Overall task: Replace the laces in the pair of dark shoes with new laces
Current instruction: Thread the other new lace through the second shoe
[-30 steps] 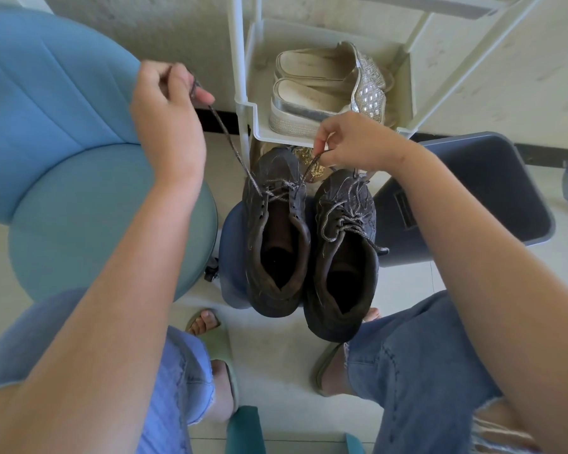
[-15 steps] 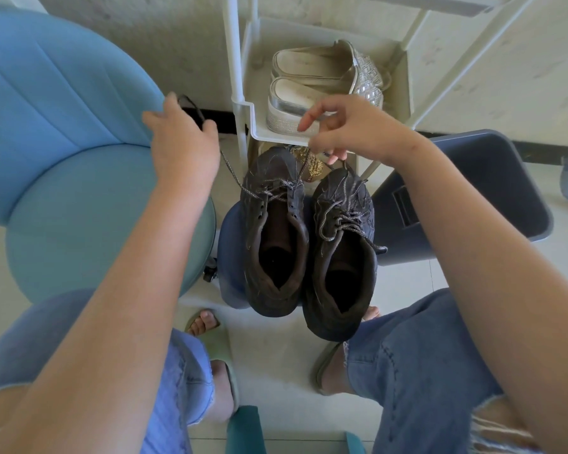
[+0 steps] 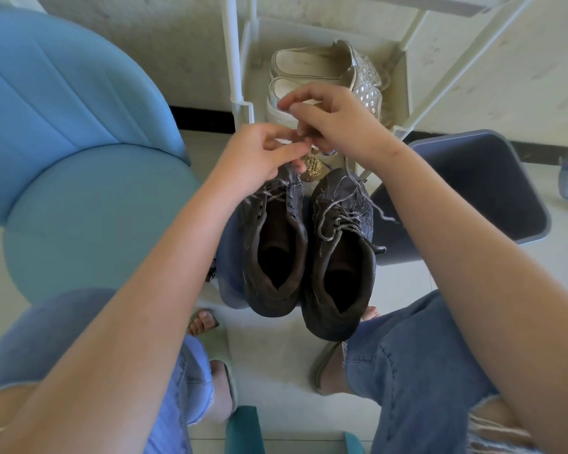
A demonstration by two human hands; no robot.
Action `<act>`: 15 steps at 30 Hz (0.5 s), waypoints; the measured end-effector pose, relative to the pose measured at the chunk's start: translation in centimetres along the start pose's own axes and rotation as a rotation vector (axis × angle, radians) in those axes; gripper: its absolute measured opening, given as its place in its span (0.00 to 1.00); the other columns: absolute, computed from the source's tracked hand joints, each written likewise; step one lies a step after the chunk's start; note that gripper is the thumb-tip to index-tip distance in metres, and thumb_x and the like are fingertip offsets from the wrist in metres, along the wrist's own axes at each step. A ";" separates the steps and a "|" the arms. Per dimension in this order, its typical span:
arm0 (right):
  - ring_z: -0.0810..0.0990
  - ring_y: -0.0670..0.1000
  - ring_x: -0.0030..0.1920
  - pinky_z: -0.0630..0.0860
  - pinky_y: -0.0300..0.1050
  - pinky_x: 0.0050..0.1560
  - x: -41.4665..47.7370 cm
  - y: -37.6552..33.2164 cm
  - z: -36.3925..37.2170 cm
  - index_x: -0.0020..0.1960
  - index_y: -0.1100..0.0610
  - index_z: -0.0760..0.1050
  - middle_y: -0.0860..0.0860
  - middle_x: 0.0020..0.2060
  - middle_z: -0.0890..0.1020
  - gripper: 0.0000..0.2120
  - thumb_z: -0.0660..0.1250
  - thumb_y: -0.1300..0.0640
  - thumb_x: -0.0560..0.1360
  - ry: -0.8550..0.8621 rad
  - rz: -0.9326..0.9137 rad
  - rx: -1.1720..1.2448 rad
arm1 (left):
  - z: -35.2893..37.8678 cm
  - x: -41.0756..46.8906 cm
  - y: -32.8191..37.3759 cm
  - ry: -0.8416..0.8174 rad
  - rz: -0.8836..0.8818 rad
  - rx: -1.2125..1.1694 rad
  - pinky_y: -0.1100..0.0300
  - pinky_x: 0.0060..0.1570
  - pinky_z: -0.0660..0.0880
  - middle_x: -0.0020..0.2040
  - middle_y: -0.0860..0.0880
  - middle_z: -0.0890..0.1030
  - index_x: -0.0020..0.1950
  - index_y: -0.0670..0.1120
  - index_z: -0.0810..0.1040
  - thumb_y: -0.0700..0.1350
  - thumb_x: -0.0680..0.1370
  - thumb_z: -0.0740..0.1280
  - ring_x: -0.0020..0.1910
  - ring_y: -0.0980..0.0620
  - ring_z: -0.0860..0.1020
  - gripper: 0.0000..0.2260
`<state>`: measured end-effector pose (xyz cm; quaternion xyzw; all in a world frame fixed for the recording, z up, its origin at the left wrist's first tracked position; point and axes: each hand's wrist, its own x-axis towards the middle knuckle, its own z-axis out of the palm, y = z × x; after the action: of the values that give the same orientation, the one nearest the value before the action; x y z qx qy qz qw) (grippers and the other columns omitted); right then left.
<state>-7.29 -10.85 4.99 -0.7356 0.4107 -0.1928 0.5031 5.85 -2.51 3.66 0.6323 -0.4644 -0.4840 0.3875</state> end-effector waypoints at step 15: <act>0.70 0.43 0.27 0.64 0.32 0.23 0.0 0.7 -5.3 0.58 0.58 0.75 0.51 0.39 0.78 0.11 0.58 0.65 0.79 -0.202 -0.011 0.670 | -2.8 0.4 -2.5 0.250 -0.359 0.605 0.52 0.56 0.72 0.60 0.43 0.75 0.61 0.43 0.74 0.40 0.73 0.70 0.56 0.44 0.76 0.17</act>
<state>-11.30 -14.03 6.63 -0.5473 0.2689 -0.2454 0.7536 9.14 -2.10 1.90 0.8439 -0.4172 -0.3044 0.1456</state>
